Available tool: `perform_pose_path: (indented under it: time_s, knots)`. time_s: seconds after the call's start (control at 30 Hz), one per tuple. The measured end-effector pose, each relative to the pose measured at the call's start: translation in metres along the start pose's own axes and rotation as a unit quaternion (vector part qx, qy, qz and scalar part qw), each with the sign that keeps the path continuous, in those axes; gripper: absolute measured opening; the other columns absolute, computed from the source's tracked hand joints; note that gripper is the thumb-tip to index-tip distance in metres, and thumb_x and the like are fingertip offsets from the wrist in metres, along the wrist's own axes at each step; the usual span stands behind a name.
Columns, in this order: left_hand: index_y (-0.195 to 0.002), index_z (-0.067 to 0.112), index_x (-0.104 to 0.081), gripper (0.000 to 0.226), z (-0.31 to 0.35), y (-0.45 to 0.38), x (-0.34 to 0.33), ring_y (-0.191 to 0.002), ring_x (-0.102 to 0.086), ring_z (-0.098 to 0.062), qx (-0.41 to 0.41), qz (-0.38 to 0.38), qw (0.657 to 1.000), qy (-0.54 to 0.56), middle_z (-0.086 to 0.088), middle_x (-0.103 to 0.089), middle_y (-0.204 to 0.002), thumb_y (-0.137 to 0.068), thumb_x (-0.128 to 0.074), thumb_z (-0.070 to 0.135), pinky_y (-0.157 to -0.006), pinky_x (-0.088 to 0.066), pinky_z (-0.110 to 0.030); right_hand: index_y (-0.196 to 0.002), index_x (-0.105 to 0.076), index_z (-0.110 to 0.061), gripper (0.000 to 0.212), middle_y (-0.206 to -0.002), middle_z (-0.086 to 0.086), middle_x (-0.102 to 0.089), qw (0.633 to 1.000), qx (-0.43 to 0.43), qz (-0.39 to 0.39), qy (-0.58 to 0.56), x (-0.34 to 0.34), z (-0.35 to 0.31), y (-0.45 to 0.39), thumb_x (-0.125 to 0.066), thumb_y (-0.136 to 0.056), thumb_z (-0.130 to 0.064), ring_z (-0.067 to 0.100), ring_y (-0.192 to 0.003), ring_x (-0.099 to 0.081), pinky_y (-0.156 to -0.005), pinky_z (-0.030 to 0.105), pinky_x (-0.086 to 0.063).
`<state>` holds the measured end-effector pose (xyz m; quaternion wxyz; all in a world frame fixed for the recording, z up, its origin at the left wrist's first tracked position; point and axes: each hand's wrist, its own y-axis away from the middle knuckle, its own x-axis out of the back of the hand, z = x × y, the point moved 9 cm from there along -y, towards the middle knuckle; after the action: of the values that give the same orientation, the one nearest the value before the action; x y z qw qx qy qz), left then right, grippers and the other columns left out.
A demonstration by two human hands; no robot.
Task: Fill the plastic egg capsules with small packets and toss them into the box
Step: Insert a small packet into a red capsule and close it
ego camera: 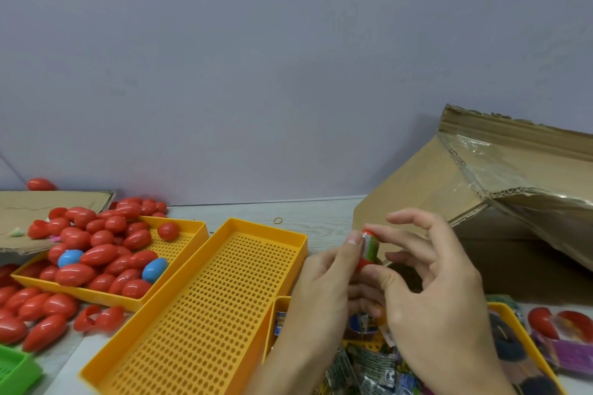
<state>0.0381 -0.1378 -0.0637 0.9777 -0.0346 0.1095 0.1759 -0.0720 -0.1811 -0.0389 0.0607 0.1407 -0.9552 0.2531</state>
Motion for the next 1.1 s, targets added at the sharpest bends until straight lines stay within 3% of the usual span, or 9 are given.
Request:
perform_pose_path:
  time_s: [0.2, 0.3, 0.4, 0.53, 0.63, 0.77, 0.87, 1.0, 1.1]
  knots:
    - [-0.093, 0.002, -0.070, 0.034, 0.007, -0.003, 0.016, -0.062, -0.065, -0.021, -0.036, 0.066, 0.997, -0.025, -0.016, -0.066, -0.077, -0.086, -0.064, 0.035, -0.056, -0.055, -0.030, -0.108, -0.051, -0.050, 0.065, -0.103, -0.034, -0.067, 1.000, 0.010, -0.023, 0.018, -0.004, -0.003, 0.000, -0.083, -0.072, -0.006, -0.002, -0.094, -0.061, -0.078, 0.031, -0.055]
    - [-0.083, -0.001, -0.070, 0.034, 0.006, -0.001, 0.016, -0.063, -0.068, -0.027, -0.020, 0.071, 0.997, 0.008, -0.021, -0.066, -0.075, -0.096, -0.055, 0.026, -0.056, -0.058, -0.031, -0.113, -0.051, -0.049, 0.064, -0.109, -0.033, -0.066, 0.999, 0.027, -0.032, 0.017, -0.005, -0.006, 0.001, -0.082, -0.074, -0.009, 0.000, -0.098, -0.062, -0.078, 0.025, -0.054]
    - [-0.077, 0.000, -0.073, 0.047, 0.001, 0.000, 0.013, -0.061, -0.070, -0.033, 0.016, 0.056, 0.995, 0.077, -0.024, -0.068, -0.071, -0.104, -0.042, 0.022, -0.058, -0.061, -0.035, -0.120, -0.053, -0.050, 0.064, -0.116, -0.031, -0.064, 0.998, 0.035, -0.052, 0.014, -0.009, -0.007, 0.002, -0.083, -0.075, -0.015, 0.002, -0.102, -0.062, -0.081, 0.019, -0.050]
    - [-0.104, -0.013, -0.060, 0.038, -0.001, 0.002, 0.011, -0.058, -0.069, -0.037, 0.043, 0.054, 0.988, 0.139, -0.028, -0.066, -0.070, -0.103, -0.040, 0.019, -0.055, -0.059, -0.035, -0.107, -0.064, -0.054, 0.056, -0.106, -0.028, -0.067, 0.999, 0.026, -0.046, -0.006, -0.010, -0.003, 0.002, -0.085, -0.072, -0.017, 0.004, -0.091, -0.065, -0.070, 0.016, -0.054]
    - [-0.099, -0.012, -0.065, 0.039, -0.005, 0.002, 0.014, -0.064, -0.071, -0.039, 0.048, 0.067, 0.987, 0.135, -0.031, -0.069, -0.078, -0.098, -0.048, 0.023, -0.059, -0.061, -0.038, -0.103, -0.066, -0.051, 0.053, -0.102, -0.026, -0.068, 0.998, 0.028, -0.047, -0.014, -0.009, -0.002, 0.001, -0.083, -0.073, -0.012, 0.004, -0.087, -0.066, -0.065, 0.010, -0.050]
    - [-0.084, 0.004, -0.077, 0.030, -0.001, 0.000, 0.026, -0.071, -0.071, -0.030, 0.006, 0.109, 0.991, 0.080, -0.022, -0.071, -0.081, -0.087, -0.067, 0.032, -0.058, -0.059, -0.034, -0.107, -0.063, -0.047, 0.054, -0.108, -0.030, -0.064, 0.996, 0.058, -0.058, 0.031, -0.010, -0.011, 0.001, -0.082, -0.075, -0.009, -0.003, -0.099, -0.061, -0.080, 0.009, -0.048]
    - [-0.084, 0.004, -0.076, 0.031, 0.005, 0.000, 0.031, -0.076, -0.070, -0.028, -0.027, 0.123, 0.991, 0.040, -0.024, -0.069, -0.088, -0.074, -0.085, 0.033, -0.063, -0.058, -0.034, -0.111, -0.068, -0.037, 0.051, -0.102, -0.028, -0.066, 0.994, 0.071, -0.049, 0.060, -0.009, -0.013, 0.000, -0.084, -0.072, -0.008, -0.009, -0.100, -0.058, -0.082, 0.004, -0.043]
    - [-0.087, 0.004, -0.077, 0.027, 0.006, -0.001, 0.030, -0.086, -0.073, -0.032, -0.036, 0.113, 0.993, 0.012, -0.019, -0.074, -0.089, -0.077, -0.082, 0.028, -0.072, -0.059, -0.036, -0.114, -0.070, -0.030, 0.048, -0.105, -0.026, -0.065, 0.995, 0.068, -0.042, 0.067, -0.009, -0.011, 0.000, -0.085, -0.072, -0.011, -0.007, -0.101, -0.058, -0.079, 0.005, -0.043]
    - [-0.085, 0.001, -0.077, 0.025, 0.006, -0.001, 0.026, -0.080, -0.073, -0.029, -0.019, 0.097, 0.994, 0.043, -0.019, -0.074, -0.087, -0.084, -0.068, 0.024, -0.067, -0.059, -0.031, -0.117, -0.067, -0.036, 0.050, -0.109, -0.026, -0.064, 0.994, 0.068, -0.054, 0.062, -0.011, -0.012, 0.000, -0.083, -0.074, -0.016, -0.006, -0.106, -0.057, -0.085, 0.007, -0.044]
